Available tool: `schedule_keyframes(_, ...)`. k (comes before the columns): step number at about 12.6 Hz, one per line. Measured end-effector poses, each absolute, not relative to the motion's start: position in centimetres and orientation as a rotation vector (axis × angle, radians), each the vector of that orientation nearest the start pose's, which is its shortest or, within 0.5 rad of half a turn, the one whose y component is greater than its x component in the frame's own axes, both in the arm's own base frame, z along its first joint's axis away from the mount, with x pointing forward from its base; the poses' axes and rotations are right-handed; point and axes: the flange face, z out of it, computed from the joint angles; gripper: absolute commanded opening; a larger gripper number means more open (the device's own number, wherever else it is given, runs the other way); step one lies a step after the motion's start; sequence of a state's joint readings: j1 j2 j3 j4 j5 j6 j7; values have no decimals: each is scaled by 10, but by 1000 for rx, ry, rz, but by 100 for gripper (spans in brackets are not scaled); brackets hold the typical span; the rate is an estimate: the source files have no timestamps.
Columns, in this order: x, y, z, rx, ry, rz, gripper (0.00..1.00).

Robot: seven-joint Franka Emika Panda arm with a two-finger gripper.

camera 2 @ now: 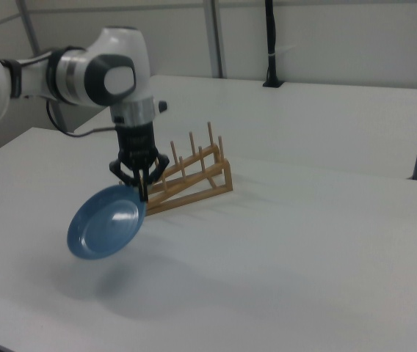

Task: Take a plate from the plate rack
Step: 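Carry the plate beside the rack and lower it to the table, then open the gripper to release the plate flat on the table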

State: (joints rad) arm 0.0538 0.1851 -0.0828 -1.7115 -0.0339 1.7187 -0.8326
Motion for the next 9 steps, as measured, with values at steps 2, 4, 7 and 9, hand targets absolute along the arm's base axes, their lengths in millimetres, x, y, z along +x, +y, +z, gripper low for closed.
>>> schedule_keyframes(2, 594, -18, 422, -2768, -1281, 387, 0)
schedule_keyframes(4, 595, -17, 391, -2729, -1285, 460, 0)
schedule_keyframes(7, 595, -16, 343, -2669, -1277, 579, 9)
schedule_keyframes(9, 593, -16, 323, -2631, -1273, 642, 62)
